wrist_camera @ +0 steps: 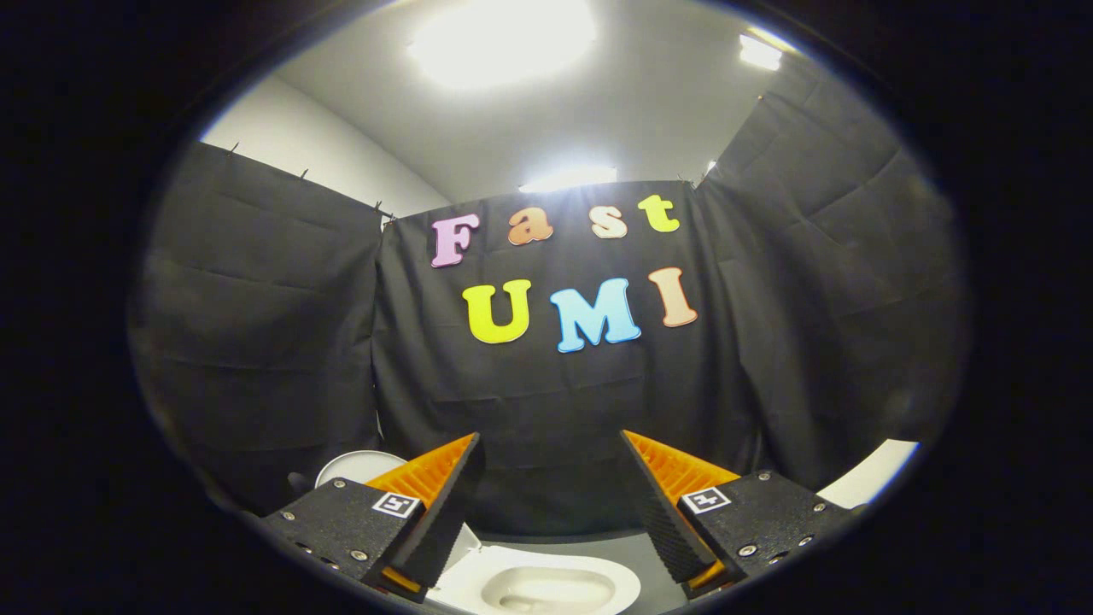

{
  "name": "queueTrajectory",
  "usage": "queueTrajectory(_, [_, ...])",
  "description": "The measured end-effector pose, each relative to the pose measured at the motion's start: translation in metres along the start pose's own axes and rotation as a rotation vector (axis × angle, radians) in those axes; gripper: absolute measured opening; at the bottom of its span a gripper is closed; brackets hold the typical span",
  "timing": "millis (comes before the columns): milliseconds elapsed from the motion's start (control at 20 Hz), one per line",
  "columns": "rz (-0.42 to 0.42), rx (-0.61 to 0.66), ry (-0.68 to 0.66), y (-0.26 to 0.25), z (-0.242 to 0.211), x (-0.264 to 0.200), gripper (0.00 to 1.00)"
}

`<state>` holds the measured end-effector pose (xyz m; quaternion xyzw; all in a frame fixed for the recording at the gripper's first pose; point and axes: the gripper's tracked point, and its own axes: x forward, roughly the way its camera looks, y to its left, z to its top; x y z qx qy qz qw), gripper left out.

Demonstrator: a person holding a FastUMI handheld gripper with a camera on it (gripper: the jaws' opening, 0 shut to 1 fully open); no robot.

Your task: Open the toilet lid.

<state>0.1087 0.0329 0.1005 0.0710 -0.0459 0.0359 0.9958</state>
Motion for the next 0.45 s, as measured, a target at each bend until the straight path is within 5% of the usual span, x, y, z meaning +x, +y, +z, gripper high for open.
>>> queueTrajectory(450, [-0.04, -0.063, 0.019, -0.067, 0.0, 0.004, 0.95])
